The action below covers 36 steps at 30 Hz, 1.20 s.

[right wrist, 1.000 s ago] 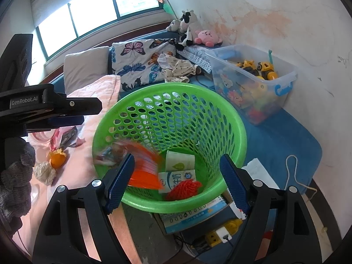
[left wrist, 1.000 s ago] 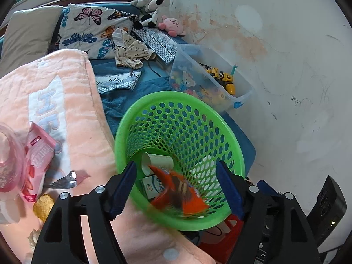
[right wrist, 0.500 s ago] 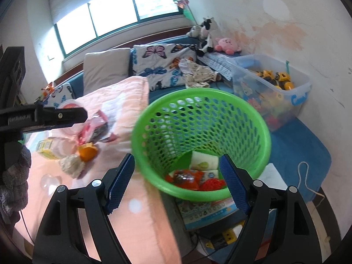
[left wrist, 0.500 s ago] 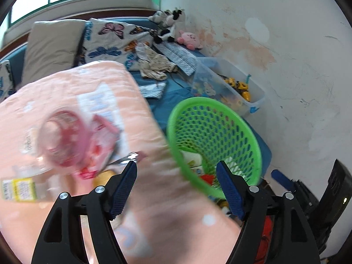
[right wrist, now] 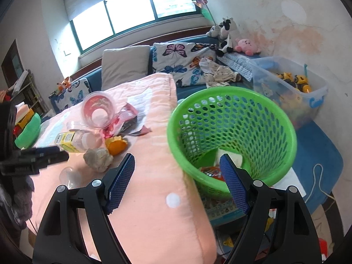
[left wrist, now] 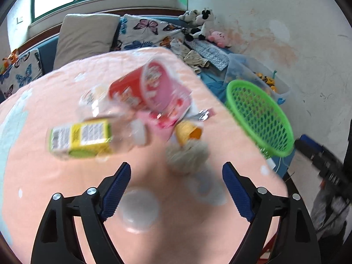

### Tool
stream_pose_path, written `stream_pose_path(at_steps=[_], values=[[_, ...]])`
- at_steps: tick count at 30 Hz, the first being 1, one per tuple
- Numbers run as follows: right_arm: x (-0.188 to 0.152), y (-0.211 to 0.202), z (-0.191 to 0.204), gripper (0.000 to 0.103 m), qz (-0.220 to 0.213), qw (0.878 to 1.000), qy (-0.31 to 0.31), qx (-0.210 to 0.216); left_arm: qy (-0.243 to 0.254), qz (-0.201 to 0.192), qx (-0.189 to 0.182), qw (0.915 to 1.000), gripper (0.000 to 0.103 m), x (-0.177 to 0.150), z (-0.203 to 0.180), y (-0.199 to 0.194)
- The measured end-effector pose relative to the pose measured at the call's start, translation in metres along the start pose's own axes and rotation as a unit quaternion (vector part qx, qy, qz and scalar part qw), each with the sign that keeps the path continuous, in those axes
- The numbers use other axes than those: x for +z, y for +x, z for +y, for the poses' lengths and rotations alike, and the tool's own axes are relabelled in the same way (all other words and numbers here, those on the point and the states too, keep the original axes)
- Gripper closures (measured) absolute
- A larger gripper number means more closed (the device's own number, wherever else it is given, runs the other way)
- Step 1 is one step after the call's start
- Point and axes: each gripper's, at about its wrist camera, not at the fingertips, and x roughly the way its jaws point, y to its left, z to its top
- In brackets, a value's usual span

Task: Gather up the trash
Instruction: 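Grasp the clear plastic lid with the left gripper while the right gripper grasps the crumpled tissue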

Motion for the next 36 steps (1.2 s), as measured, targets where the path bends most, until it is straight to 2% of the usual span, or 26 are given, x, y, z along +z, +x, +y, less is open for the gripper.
stream_pose_path(at_steps=[7,16,20,22,24,25,36], values=[[-0.004,0.004,0.011,0.024,0.008,1.000,-0.004,0.009,-0.002,0.020,0.028,0.9994,0.020,-0.031,0.027,0.006],[-0.010,0.015,0.029,0.024,0.024,0.999,-0.022,0.021,-0.002,0.042,0.032,0.9986,0.021,-0.049,0.033,0.032],[-0.013,0.021,0.034,0.024,0.033,0.999,-0.024,0.025,-0.005,0.045,0.033,0.9984,0.028,-0.052,0.036,0.037],[-0.014,0.023,0.038,0.024,0.036,0.999,-0.027,0.027,-0.008,0.042,0.033,0.9985,0.031,-0.053,0.039,0.037],[-0.015,0.026,0.043,0.024,0.040,0.998,-0.031,0.030,-0.006,0.038,0.033,0.9987,0.040,-0.054,0.040,0.037],[-0.015,0.026,0.044,0.024,0.041,0.998,-0.032,0.032,-0.003,0.035,0.033,0.9988,0.040,-0.055,0.041,0.036],[-0.017,0.049,0.080,0.024,0.065,0.994,-0.057,0.066,-0.007,0.002,0.042,0.9991,0.041,-0.048,0.051,0.011]])
